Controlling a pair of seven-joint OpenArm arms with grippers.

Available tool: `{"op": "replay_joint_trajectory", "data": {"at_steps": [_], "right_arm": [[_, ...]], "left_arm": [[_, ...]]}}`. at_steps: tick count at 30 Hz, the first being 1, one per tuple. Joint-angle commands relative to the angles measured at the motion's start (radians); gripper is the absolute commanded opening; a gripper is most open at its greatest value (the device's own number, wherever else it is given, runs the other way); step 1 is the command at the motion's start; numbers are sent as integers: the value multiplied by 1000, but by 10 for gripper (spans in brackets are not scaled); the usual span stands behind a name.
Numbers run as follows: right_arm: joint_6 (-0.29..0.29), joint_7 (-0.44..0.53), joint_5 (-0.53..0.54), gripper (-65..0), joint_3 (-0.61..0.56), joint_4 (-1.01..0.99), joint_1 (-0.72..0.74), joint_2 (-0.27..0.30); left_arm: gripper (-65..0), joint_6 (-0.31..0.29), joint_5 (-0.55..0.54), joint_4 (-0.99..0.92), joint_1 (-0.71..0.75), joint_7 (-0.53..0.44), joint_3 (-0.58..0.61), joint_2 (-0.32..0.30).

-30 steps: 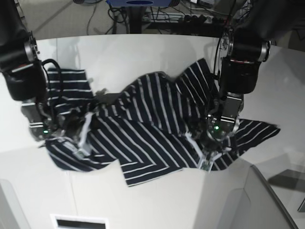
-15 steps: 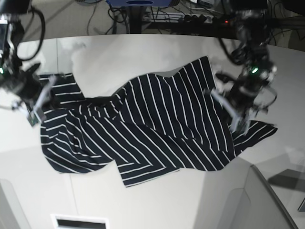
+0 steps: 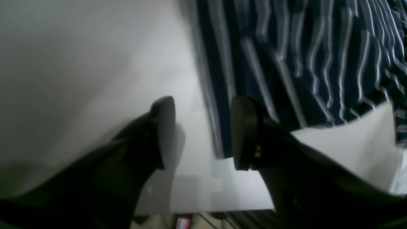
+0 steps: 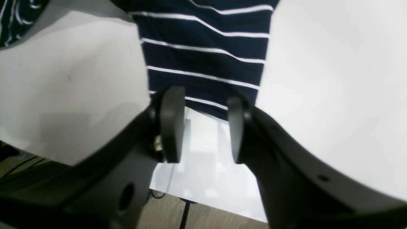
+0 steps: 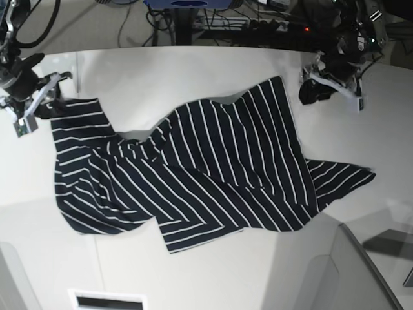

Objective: Layout the t-shirt on the table in an organized manner, then fold the t-shirt properly
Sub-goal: 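Grasp opposite shirt corners with the left and right grippers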

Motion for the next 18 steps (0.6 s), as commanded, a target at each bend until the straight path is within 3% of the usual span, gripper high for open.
{"op": "replay_joint_trajectory", "data": {"at_steps": [1, 4, 6, 12, 13, 18], "right_arm": [[2, 18, 12, -384, 7, 12, -7, 12], [2, 16, 12, -293, 7, 12, -9, 12], [2, 21, 12, -245, 7, 10, -18, 12], [2, 22, 12, -231, 21, 10, -24, 12], [2, 22, 12, -231, 21, 10, -24, 12], [2, 22, 12, -231, 21, 1, -23, 12]], "left_arm": [[-365, -10, -28, 16, -1, -20, 1, -5], [-362, -10, -28, 19, 1, -20, 3, -2], [-319, -10, -28, 11, 1, -20, 3, -5], [-61, -10, -28, -16, -2, -20, 3, -5], [-41, -10, -28, -38, -5, -20, 3, -5], [-58, -10, -27, -150, -51, -23, 52, -3]]}}
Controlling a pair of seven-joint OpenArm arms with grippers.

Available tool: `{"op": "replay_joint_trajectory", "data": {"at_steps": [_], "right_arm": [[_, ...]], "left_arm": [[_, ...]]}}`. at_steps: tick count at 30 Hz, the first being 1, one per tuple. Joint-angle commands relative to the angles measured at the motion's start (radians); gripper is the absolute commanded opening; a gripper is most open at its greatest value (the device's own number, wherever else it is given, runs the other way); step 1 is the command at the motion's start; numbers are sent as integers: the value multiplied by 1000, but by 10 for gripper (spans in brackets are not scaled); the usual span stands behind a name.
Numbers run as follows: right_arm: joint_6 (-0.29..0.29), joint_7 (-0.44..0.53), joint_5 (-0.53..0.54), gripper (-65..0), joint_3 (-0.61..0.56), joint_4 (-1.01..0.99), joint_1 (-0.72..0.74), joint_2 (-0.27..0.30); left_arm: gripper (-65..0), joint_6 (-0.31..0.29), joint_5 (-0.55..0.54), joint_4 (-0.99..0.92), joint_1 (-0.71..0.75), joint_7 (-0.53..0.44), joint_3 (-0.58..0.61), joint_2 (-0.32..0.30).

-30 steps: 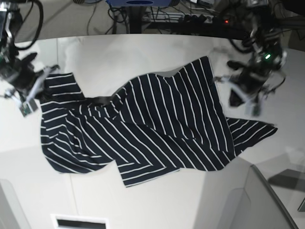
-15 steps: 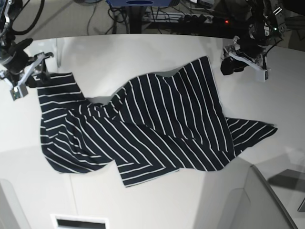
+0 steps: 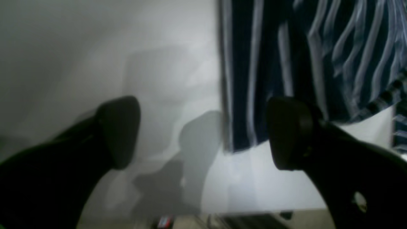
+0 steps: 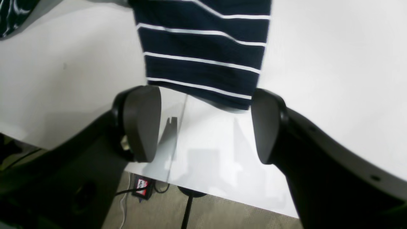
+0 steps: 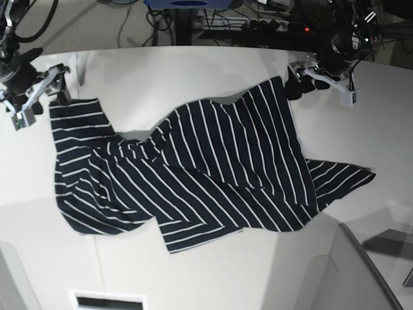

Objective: Layout the t-shirt on the table in an organized manner, then fold the t-shirt properly
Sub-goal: 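Grasp opposite shirt corners with the left and right grippers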

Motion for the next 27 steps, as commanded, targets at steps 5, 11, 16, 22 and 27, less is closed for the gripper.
{"op": "replay_joint_trajectory", "data": {"at_steps": [5, 11, 16, 22, 27], "right_arm": [[2, 23, 10, -231, 6, 10, 0, 14], [2, 23, 10, -231, 6, 10, -3, 14], [2, 23, 10, -231, 6, 8, -4, 14], [2, 24, 11, -231, 72, -90, 51, 3], [2, 13, 134, -224, 226, -217, 118, -31]], "left_arm": [[-59, -5, 14, -65, -9, -119, 119, 5], [-59, -5, 14, -142, -12, -168, 219, 6], [-176, -5, 7, -159, -13, -168, 219, 8], [-502, -5, 7, -159, -13, -168, 219, 8], [-650, -5, 7, -159, -13, -168, 219, 2]]}}
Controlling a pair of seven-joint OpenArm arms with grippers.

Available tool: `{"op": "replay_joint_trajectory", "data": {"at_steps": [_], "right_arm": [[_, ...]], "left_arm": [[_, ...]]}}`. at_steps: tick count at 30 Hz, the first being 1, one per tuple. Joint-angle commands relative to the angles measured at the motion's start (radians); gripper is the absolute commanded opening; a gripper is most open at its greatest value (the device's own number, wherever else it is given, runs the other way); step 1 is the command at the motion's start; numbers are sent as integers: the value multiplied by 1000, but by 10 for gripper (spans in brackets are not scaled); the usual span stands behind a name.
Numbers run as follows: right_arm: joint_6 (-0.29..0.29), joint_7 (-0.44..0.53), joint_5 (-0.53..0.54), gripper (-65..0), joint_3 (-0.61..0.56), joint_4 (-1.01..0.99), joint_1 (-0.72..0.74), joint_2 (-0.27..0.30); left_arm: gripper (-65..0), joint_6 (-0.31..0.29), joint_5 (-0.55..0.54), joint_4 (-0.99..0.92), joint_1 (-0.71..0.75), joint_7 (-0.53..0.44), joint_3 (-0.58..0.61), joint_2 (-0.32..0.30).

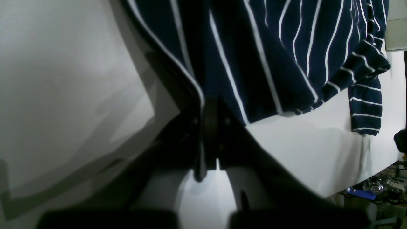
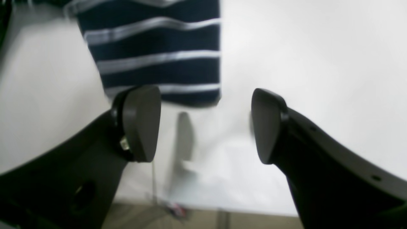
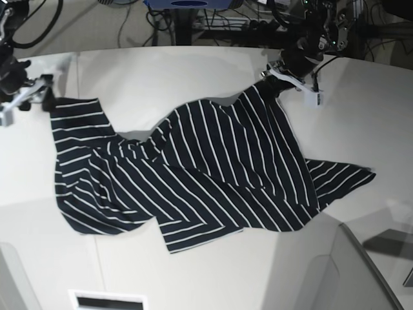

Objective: Layout the t-shirt on the table in an organized manner, then fold the t-shirt properly
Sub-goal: 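Grasp opposite shirt corners with the left and right grippers, then lift the shirt by both corners and pull it taut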

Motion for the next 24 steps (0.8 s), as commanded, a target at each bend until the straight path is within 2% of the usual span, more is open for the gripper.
{"op": "replay_joint_trajectory", "data": {"at_steps": [1, 4, 7, 12, 19, 24], "right_arm": [[7, -4, 59, -224, 29, -12, 5, 17], [7, -98, 144, -224, 73, -80, 43, 27], [7, -173, 154, -222, 100, -157, 94, 43], [7, -193, 155, -222, 93, -221, 131, 45], [7, -291, 192, -222, 100, -256, 157, 42], [7, -336, 266, -222, 101, -298, 157, 43]], "left_arm": [[-650, 19, 30, 3, 11, 36, 2, -7], [-650, 19, 29, 15, 17, 42, 2, -16], [-650, 19, 27, 52, 34, 43, 1, -30], [-650, 19, 27, 189, 91, 48, -65, -30], [-650, 19, 33, 364, 102, 247, -226, -30], [-650, 19, 35, 462, 102, 313, -321, -36]]}}
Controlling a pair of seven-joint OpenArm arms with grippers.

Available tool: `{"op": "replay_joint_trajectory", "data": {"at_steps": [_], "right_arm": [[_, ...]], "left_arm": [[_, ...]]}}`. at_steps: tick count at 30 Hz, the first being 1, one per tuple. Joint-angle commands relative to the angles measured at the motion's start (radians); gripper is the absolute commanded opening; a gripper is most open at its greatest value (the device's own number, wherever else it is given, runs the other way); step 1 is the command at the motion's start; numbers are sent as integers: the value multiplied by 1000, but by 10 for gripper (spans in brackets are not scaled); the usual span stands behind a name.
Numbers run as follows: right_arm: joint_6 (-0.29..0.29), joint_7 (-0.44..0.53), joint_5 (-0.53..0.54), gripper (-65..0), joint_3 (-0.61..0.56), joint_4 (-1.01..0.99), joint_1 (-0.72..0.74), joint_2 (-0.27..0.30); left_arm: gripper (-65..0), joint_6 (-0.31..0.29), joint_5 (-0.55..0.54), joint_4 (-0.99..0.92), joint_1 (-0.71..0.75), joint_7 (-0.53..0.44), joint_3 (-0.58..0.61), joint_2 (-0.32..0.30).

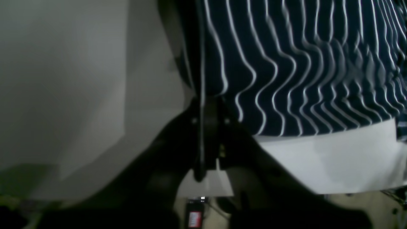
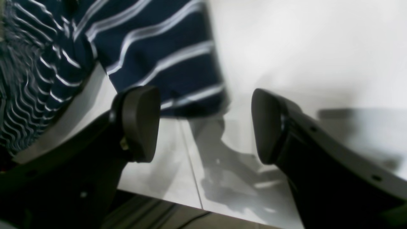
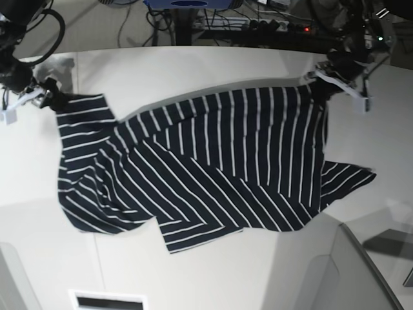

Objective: Layout the t-shirt on the table in an organized manner, then fold the t-shirt properly
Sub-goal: 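Lift the shirt by both corners and pull it taut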

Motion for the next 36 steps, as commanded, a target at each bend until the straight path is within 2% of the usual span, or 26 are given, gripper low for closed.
{"op": "replay_joint_trajectory", "data": {"at_steps": [1, 5, 7, 16, 22, 26, 28, 29, 31, 35, 36], "right_arm": [[5, -17, 19, -209, 4, 6, 4, 17], [5, -77, 82, -117, 4, 6, -15, 17], [5, -112, 120, -93, 3, 6, -21, 17], [5, -186, 132, -93, -16, 5, -30, 11], [5, -187, 138, -93, -155, 3, -30, 8], [5, -186, 135, -107, -181, -23, -19, -9], [5, -186, 132, -164, -183, -49, -1, -9], [5, -186, 132, -216, -183, -66, 4, -7], [5, -186, 132, -342, -183, -77, 14, -6], [5, -186, 134, -650, -177, -72, 25, 23], [5, -186, 137, -650, -175, -72, 28, 32]], "left_arm": [[-650, -8, -18, 33, -2, -3, -16, -25], [-650, -8, -18, 71, -3, 28, -53, -48], [-650, -8, -18, 77, -3, 28, -55, -55], [-650, -8, -18, 73, 3, 28, -52, -56], [-650, -8, -18, 71, 0, 28, -52, -56], [-650, -8, -18, 71, -2, 28, -52, -56], [-650, -8, -18, 71, 0, 28, -52, -56], [-650, -8, -18, 71, 0, 28, -52, -56], [-650, -8, -18, 71, 0, 28, -52, -56], [-650, -8, -18, 71, 0, 28, -52, -56], [-650, -8, -18, 71, -2, 28, -52, -56]]}}
